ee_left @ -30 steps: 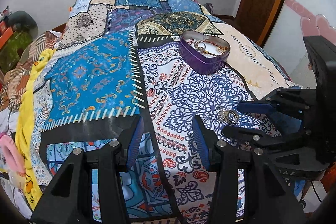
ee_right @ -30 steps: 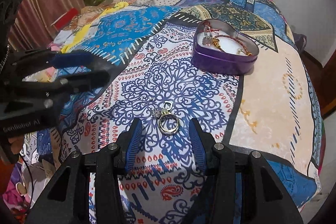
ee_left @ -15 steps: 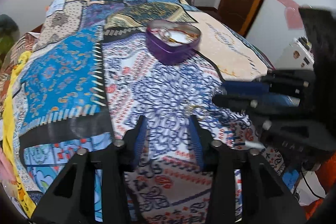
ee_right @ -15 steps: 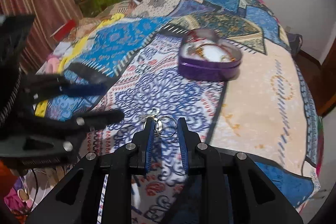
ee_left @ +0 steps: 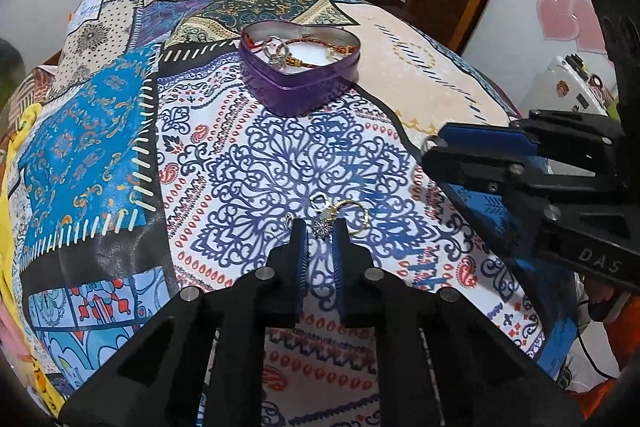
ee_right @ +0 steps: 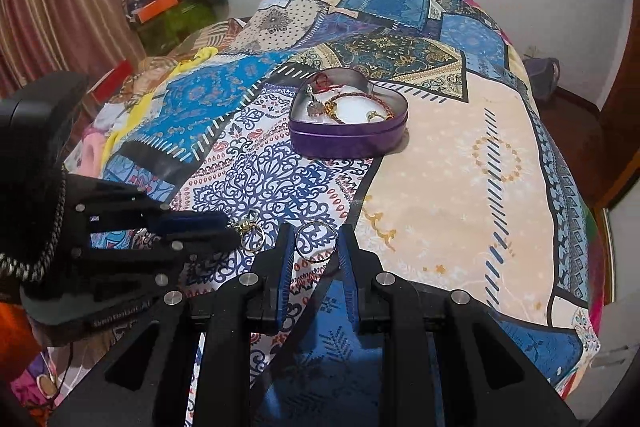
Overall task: Organize jewelry
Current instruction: 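Grasp the small silver charm with the left tool while the right tool lifts the ring, then carry the charm with the left tool while the right tool carries the ring toward the tin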
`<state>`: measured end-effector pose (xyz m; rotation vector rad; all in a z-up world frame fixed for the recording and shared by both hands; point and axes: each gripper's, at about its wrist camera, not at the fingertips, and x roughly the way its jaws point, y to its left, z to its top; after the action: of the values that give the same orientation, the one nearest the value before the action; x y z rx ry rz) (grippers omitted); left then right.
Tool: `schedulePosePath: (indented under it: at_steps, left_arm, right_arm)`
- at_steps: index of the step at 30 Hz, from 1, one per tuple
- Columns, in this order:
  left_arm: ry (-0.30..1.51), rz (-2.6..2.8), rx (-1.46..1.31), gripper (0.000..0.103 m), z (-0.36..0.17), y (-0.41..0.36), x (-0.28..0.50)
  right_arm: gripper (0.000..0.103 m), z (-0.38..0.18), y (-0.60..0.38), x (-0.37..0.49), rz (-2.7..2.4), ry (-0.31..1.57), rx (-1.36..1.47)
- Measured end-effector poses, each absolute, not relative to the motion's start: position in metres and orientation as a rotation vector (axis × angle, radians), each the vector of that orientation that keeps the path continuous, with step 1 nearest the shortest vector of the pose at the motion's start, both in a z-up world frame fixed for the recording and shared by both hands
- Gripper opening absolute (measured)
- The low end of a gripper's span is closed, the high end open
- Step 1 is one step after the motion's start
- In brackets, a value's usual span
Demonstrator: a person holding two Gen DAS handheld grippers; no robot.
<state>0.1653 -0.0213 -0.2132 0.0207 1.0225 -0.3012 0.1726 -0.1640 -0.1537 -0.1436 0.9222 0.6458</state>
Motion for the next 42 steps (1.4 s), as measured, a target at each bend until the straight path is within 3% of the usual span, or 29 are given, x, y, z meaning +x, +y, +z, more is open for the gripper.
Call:
schedulePosePath:
  at_steps: [19,42]
  left_arm:
    - [0.977,-0.263,-0.007,0.009,-0.209,-0.011,0.172]
    - [0.705,-0.230,-0.012,0.009,-0.113,-0.001,0.191]
  right_arm:
    - [0.020,-0.152,-0.165,0.177,0.644,0.917,-0.130]
    - [0.020,-0.103,-0.176,0.198,0.604,0.777,-0.082]
